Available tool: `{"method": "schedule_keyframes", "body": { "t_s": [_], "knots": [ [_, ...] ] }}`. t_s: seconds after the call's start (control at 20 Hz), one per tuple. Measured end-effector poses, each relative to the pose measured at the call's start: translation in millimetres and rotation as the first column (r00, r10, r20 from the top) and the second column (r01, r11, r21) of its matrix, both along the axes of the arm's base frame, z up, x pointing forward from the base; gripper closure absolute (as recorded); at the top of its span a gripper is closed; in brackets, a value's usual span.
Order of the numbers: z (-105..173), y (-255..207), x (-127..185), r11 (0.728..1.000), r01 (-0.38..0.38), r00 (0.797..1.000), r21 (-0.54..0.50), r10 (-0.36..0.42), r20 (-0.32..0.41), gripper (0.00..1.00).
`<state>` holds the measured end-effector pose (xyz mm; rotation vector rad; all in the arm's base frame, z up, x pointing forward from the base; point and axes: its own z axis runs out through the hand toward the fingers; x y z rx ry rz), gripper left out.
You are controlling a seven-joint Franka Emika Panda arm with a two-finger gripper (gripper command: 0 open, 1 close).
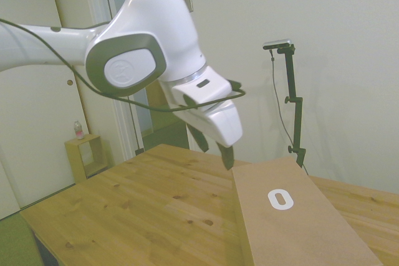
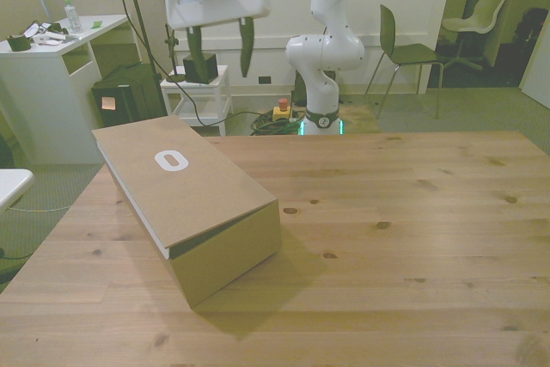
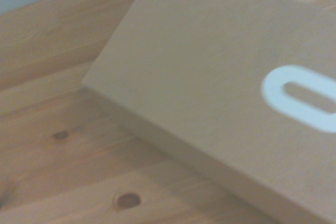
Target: Close the box
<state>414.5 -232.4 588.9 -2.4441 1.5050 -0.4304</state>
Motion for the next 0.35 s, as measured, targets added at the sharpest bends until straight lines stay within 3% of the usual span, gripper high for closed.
{"method": "schedule_keyframes", "body": {
  "t_s": [0.15,0.35],
  "knots": [
    [-32,53,-14,0.995,-0.1,0.993,0.016,0.101,-0.056,0.0],
    [-71,100,-29,0.979,-0.2,0.969,0.042,0.203,-0.137,0.0]
  ]
}}
